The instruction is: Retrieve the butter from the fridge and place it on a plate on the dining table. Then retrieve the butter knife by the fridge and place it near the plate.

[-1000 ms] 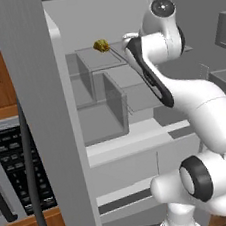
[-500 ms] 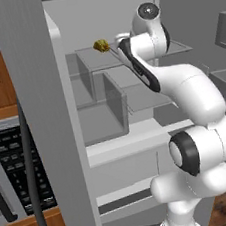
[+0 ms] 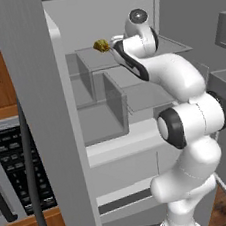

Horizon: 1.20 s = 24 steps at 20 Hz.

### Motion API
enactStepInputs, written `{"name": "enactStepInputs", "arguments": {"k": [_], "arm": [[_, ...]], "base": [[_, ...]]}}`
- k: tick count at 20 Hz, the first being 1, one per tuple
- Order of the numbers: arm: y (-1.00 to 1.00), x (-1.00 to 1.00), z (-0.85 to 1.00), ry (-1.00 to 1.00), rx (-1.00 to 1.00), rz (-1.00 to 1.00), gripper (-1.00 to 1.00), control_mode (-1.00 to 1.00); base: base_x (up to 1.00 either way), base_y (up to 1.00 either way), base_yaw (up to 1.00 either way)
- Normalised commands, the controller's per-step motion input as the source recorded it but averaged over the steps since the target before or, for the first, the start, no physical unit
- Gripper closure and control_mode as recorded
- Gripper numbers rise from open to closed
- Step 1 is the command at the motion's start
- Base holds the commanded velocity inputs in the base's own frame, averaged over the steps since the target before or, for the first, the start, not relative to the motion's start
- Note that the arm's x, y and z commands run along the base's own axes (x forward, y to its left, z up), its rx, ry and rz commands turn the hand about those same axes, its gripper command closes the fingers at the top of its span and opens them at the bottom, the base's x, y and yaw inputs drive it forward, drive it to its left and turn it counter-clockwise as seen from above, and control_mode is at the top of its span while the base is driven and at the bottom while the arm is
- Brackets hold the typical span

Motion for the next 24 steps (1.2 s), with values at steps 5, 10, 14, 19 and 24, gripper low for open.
{"name": "enactStepInputs", "arguments": {"k": [5,10,14,19,24], "arm": [[-0.02,0.86,-0.01,0.02,0.0,0.0,-1.0,-1.0],[-0.01,0.27,0.0,0.06,0.0,0.0,-1.0,-1.0],[-0.05,0.0,-0.06,0.12,0.0,-0.03,-1.0,-1.0],[-0.05,0.0,-0.22,0.08,0.0,-0.02,-1.0,-1.0],[0.0,0.0,-0.34,0.04,0.0,0.0,-1.0,-1.0]], "base": [[0.0,0.0,0.0],[0.0,0.0,0.0],[0.0,0.0,0.0],[0.0,0.0,0.0],[0.0,0.0,0.0]]}}
